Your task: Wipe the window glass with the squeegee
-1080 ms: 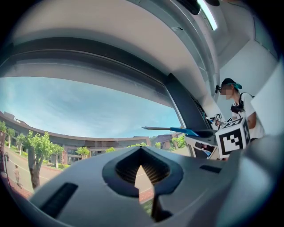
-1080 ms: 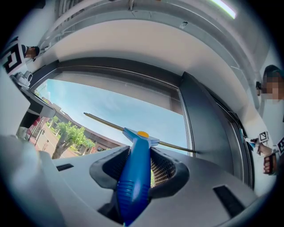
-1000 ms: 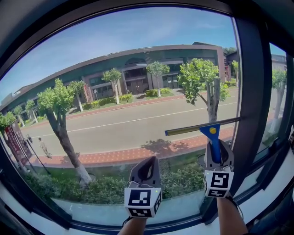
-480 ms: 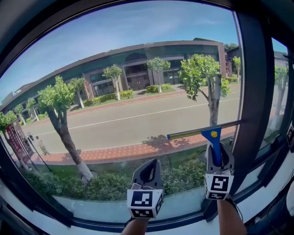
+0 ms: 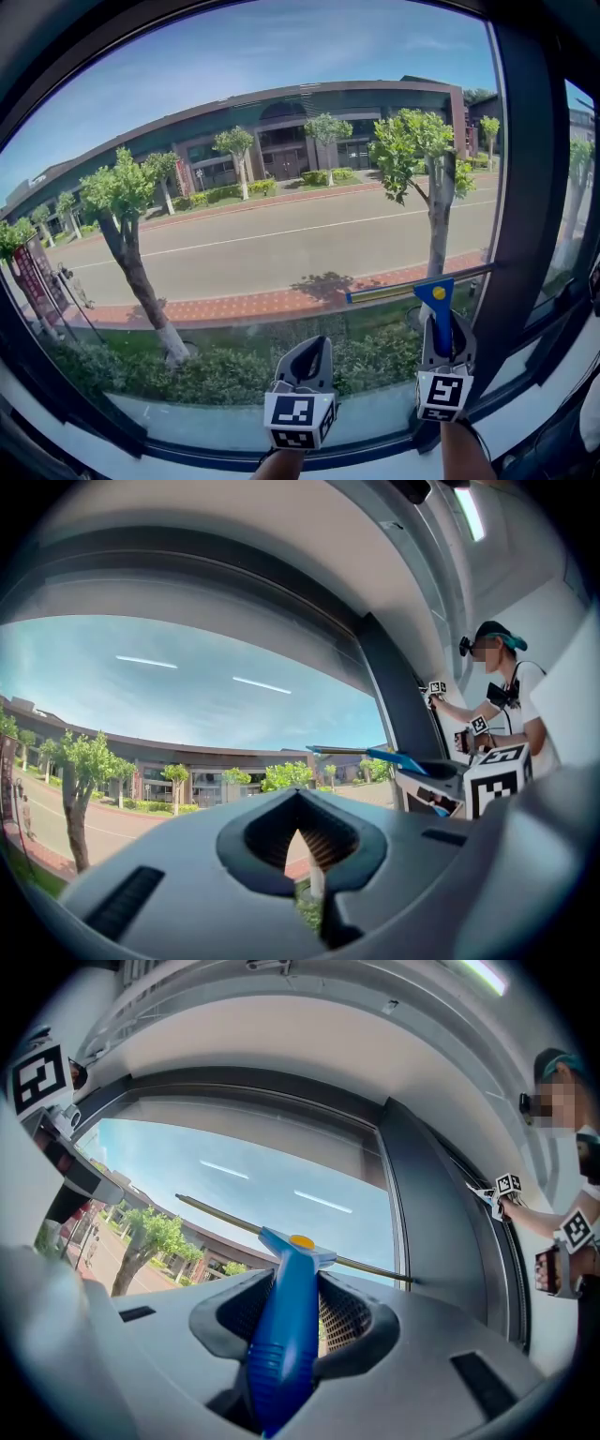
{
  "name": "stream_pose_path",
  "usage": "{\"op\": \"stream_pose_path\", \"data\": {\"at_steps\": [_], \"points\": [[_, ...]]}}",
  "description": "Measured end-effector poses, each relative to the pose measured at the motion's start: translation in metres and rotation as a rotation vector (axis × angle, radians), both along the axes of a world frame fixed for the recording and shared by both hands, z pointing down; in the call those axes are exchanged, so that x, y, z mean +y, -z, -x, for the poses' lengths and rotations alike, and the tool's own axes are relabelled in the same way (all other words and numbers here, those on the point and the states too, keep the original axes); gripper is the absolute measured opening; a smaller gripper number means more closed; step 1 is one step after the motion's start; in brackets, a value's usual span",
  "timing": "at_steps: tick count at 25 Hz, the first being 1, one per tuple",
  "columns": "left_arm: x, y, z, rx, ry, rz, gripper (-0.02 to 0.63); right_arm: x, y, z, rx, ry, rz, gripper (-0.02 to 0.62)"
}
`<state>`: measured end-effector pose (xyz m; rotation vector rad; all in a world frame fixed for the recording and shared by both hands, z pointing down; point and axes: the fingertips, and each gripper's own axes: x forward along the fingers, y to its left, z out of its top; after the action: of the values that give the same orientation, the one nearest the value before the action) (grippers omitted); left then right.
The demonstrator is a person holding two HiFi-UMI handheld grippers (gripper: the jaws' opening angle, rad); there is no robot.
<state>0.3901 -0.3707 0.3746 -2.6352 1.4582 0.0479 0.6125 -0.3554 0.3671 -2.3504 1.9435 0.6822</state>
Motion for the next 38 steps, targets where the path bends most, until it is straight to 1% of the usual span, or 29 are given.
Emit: {"op": "stream_pose_path", "data": {"at_steps": [6, 11, 22, 32, 38], "points": [[-0.003, -0.009, -0.006, 0.005, -0.005, 0.036, 0.002, -0.004, -0.013, -0.005, 0.013, -0.003, 0.022, 0.141], [-0.002, -0.014, -0.013, 0.001, -0.007, 0.049, 0.002, -0.004, -0.024, -0.01, -0.01, 0.004, 0.043, 0.141], [0.003, -0.031, -0.009, -0.001, -0.014, 0.086, 0.002, -0.003, -0.044, -0.007, -0.042, 0.017, 0.084, 0.141], [0.004, -0.04, -0.012, 0.001, -0.03, 0.108, 0.002, -0.004, -0.053, -0.005, -0.035, 0.029, 0.125, 0.14], [0.009, -0.041, -0.013, 0.001, -0.04, 0.108, 0.002, 0.002, -0.055, -0.003, -0.025, 0.04, 0.186, 0.14]]}}
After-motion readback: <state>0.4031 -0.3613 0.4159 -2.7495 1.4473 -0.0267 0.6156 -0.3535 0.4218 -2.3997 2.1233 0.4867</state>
